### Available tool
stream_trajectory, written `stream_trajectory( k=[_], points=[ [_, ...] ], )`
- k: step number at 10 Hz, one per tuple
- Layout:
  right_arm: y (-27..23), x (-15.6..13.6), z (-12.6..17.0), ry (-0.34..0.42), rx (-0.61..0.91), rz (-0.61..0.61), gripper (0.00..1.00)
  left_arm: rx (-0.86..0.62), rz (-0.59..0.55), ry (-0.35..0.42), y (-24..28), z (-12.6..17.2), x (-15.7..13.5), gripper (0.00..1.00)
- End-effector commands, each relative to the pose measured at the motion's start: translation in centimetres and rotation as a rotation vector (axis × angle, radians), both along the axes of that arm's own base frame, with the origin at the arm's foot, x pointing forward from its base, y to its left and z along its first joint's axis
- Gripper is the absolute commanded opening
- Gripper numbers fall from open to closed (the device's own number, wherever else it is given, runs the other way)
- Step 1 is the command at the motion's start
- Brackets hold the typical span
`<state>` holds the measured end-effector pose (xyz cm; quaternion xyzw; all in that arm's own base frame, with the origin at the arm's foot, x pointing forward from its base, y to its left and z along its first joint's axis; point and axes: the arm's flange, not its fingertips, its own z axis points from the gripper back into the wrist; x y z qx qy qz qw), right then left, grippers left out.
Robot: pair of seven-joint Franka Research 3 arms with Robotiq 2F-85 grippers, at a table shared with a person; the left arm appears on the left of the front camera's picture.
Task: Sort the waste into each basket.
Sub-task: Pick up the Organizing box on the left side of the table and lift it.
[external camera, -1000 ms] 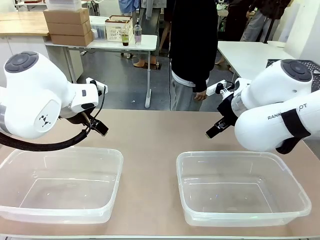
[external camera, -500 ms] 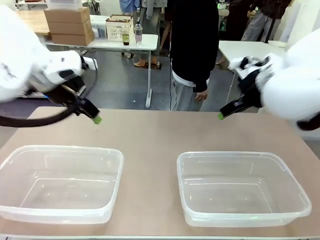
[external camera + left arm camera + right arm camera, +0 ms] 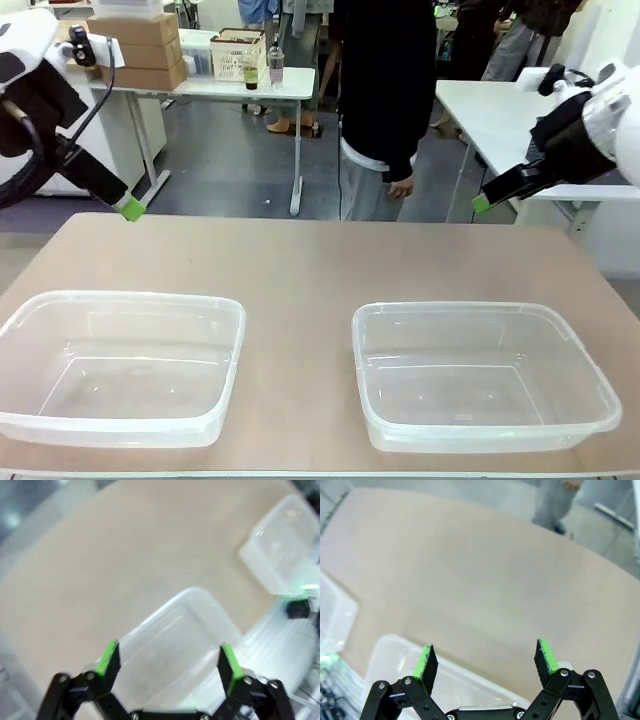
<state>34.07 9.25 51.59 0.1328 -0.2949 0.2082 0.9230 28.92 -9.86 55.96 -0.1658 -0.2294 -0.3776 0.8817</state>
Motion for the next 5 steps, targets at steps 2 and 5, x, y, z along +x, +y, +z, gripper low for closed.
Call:
stream_trajectory(
  k=[2,5],
  points=[
    [-8.8,-3.0,1.6,0.340,0.901,-0.110,1.00,-0.966,-0.228,0.299,8.7,-1.7,1.0,1.00],
    [-12.4,-1.5,-3.7,0.551,1.511,-0.231,1.00,-1.589,0.147,0.438,12.3,-8.4,1.7,1.00]
  ],
)
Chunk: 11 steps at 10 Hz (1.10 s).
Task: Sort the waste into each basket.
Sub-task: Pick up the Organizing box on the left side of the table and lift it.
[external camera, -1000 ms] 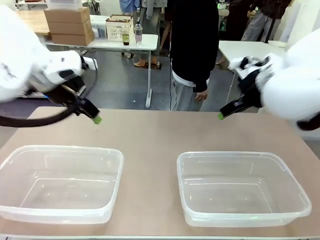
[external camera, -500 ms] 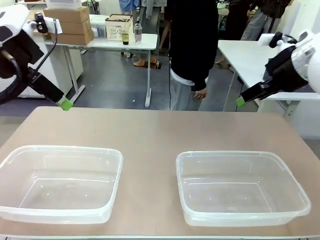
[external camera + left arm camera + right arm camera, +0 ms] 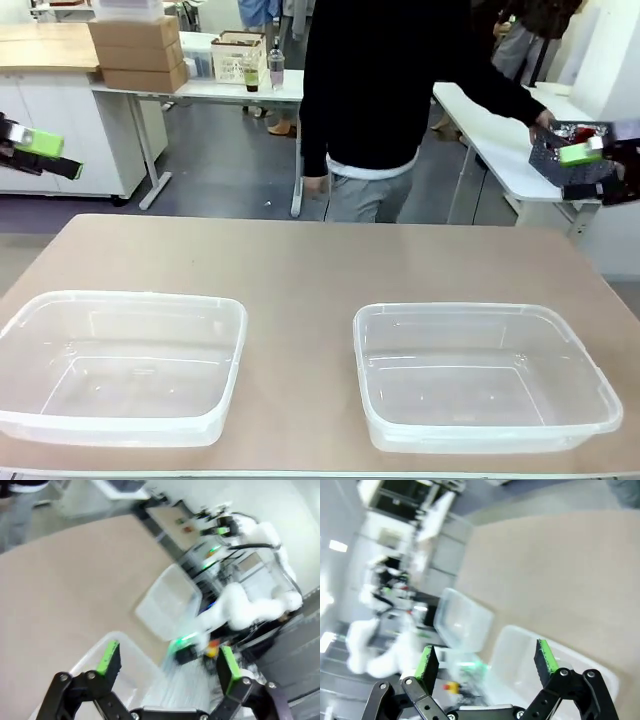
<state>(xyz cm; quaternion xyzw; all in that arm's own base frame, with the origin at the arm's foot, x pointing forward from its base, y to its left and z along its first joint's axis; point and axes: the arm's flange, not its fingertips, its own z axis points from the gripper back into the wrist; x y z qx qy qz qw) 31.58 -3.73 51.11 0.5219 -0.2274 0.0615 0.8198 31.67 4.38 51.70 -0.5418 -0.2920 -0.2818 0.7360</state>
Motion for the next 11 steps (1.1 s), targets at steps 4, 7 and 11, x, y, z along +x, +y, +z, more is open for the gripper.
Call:
stream_trajectory(
  k=[4,7,11],
  points=[
    [0.0,0.0,0.0,0.000,0.000,0.000,1.00,0.000,0.000,0.000,0.0,0.0,0.0,1.00],
    [0.0,0.0,0.0,0.000,0.000,0.000,1.00,0.000,0.000,0.000,0.0,0.0,0.0,1.00],
    [-0.1,-0.4,0.2,0.032,-0.020,-0.013,1.00,0.031,0.009,0.032,0.3,0.1,-0.1,1.00]
  ],
)
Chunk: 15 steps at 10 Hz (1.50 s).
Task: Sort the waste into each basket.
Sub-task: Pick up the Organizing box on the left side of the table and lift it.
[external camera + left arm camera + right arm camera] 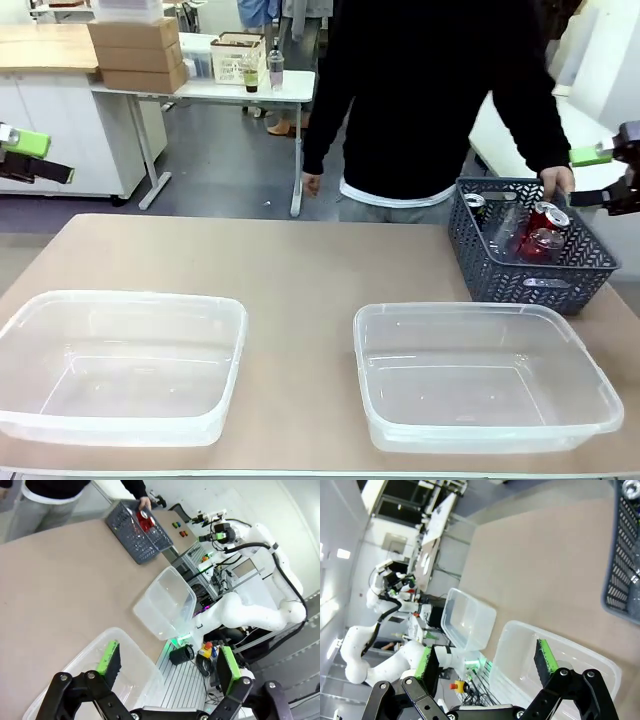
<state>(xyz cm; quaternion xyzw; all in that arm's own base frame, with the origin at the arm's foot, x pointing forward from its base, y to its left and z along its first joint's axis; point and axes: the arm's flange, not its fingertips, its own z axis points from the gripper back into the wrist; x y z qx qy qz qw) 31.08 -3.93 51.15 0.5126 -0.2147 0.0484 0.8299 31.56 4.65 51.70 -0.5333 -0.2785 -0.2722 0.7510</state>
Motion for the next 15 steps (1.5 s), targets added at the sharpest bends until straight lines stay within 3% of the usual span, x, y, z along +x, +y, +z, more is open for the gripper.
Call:
stream_trajectory(
  k=[1,3,4,5,6,7,8,9,12,14,15],
  points=[
    [3.6,1.4,1.6,-0.018,-0.025,0.036,1.00,0.195,-0.066,-0.021,-0.2,0.7,-0.1,1.00],
    [17.1,2.1,5.6,-0.051,-0.111,0.098,1.00,0.629,-0.127,-0.004,2.8,2.5,-1.9,1.00],
    [23.6,0.0,6.6,-0.092,-0.155,0.211,1.00,0.795,-0.088,0.012,4.8,3.5,-3.7,1.00],
    [28.8,-2.5,6.4,-0.149,-0.255,0.310,1.00,0.862,-0.090,0.009,5.3,3.8,-5.6,1.00],
    [32.6,-4.6,5.2,-0.152,-0.287,0.475,1.00,0.839,-0.133,-0.018,4.5,3.5,-6.8,1.00],
    [34.8,-5.6,3.5,-0.154,-0.340,0.546,1.00,0.791,-0.176,-0.051,3.3,2.9,-7.1,1.00],
    [34.5,-5.3,2.1,-0.110,-0.361,0.532,1.00,0.723,-0.179,-0.081,2.1,2.3,-6.7,1.00],
    [35.5,-8.2,4.9,-0.135,-0.293,0.498,1.00,0.850,-0.129,-0.014,5.2,4.2,-6.6,1.00],
    [36.4,-8.1,3.6,-0.120,-0.321,0.537,1.00,0.823,-0.159,-0.044,3.9,3.6,-7.1,1.00],
    [46.1,-8.2,2.5,0.094,-0.649,0.640,1.00,0.773,0.046,-0.011,-0.1,1.6,-4.9,1.00],
    [48.8,-8.0,1.1,0.209,-0.785,0.601,1.00,0.775,0.147,0.009,-1.5,0.1,-4.9,1.00]
  ],
)
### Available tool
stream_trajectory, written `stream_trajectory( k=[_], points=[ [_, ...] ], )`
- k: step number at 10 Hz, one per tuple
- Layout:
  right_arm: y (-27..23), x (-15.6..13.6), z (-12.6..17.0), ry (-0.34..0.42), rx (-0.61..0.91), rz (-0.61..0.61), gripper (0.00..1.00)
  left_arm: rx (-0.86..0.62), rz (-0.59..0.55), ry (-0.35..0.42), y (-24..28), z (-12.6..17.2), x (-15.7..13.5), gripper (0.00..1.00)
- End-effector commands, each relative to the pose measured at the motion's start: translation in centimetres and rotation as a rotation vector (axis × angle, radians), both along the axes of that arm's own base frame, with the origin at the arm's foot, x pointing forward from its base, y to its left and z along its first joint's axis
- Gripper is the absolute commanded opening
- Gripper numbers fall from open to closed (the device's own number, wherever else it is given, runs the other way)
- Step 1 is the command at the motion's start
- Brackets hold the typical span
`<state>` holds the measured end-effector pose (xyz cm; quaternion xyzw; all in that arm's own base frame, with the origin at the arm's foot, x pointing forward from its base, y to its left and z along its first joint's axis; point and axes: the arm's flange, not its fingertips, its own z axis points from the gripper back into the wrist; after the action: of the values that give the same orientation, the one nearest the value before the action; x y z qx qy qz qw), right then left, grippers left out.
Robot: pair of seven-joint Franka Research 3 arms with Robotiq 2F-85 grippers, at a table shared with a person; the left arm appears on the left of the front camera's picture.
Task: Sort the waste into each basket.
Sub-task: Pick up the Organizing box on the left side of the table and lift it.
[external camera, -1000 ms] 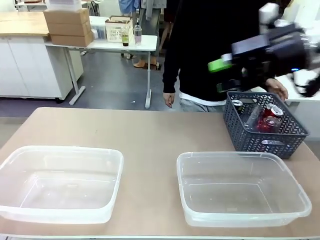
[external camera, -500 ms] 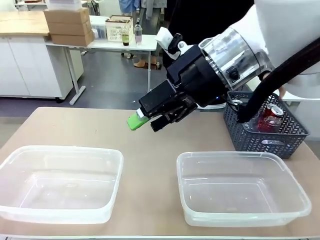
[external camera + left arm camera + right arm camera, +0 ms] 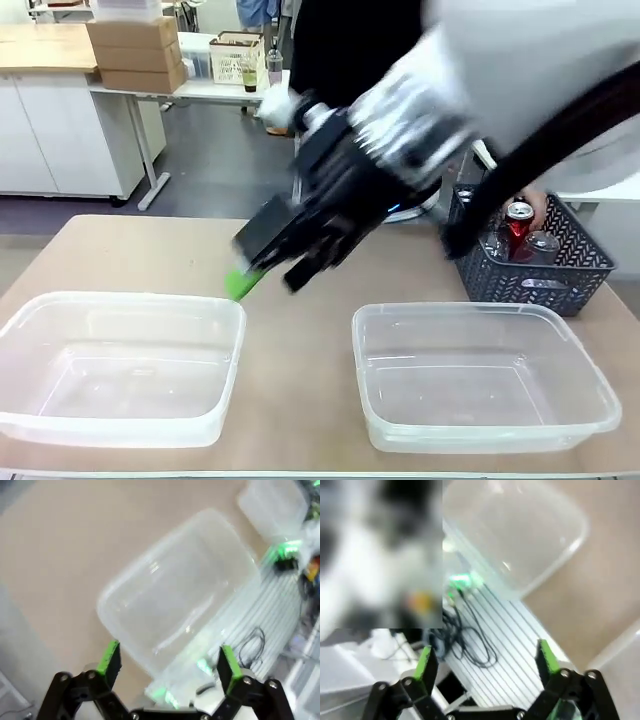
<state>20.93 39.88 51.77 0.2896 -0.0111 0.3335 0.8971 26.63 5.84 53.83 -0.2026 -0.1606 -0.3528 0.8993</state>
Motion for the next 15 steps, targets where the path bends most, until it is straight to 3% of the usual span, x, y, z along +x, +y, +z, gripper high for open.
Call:
stream_trajectory(
  k=[1,2,3,4,5,6,7,8,10,11,12,13,14,15],
  points=[
    [7.1,2.2,-1.2,0.112,-0.346,-0.097,1.00,0.006,0.184,-0.030,-4.0,-3.6,-0.1,1.00],
    [8.5,2.2,-2.2,0.108,-0.387,-0.133,1.00,0.005,0.208,-0.027,-4.7,-4.6,-0.2,1.00],
    [9.6,2.2,-3.1,0.026,-0.384,-0.142,1.00,0.045,0.202,0.047,-5.0,-6.1,-0.1,1.00],
    [5.6,-0.1,-3.3,0.049,-0.269,-0.081,1.00,0.019,0.160,0.182,-3.5,-6.4,0.1,1.00],
    [5.6,-0.1,-3.3,0.049,-0.269,-0.081,1.00,0.014,0.187,-0.002,-3.4,-2.0,1.8,1.00],
    [5.6,-0.1,-3.3,0.049,-0.269,-0.081,1.00,0.014,0.187,-0.002,-3.4,-2.0,1.8,1.00],
    [7.2,0.9,-4.0,0.052,-0.332,-0.107,1.00,0.024,0.180,0.069,-3.8,-3.4,2.0,1.00],
    [11.6,1.7,-5.4,0.051,-0.436,-0.215,1.00,0.107,0.138,0.051,-4.8,-5.3,1.7,1.00],
    [13.6,3.0,-8.9,0.066,-0.564,-0.461,1.00,0.245,0.042,0.194,-4.6,-11.8,-0.6,1.00],
    [13.6,3.2,-9.7,0.050,-0.616,-0.568,1.00,0.395,0.094,0.214,-4.5,-14.3,-1.7,1.00],
    [13.7,3.3,-10.3,0.042,-0.671,-0.611,1.00,0.449,0.161,0.252,-4.4,-16.2,-2.9,1.00],
    [14.3,3.2,-10.7,0.035,-0.663,-0.602,1.00,0.492,0.241,0.248,-4.5,-17.7,-3.7,1.00],
    [15.0,3.0,-11.2,0.020,-0.652,-0.578,1.00,0.556,0.394,0.209,-4.5,-19.7,-4.1,1.00],
    [11.5,3.6,-11.9,0.026,-0.630,-0.582,1.00,0.429,0.150,0.257,-2.7,-9.4,4.0,1.00]
  ],
)
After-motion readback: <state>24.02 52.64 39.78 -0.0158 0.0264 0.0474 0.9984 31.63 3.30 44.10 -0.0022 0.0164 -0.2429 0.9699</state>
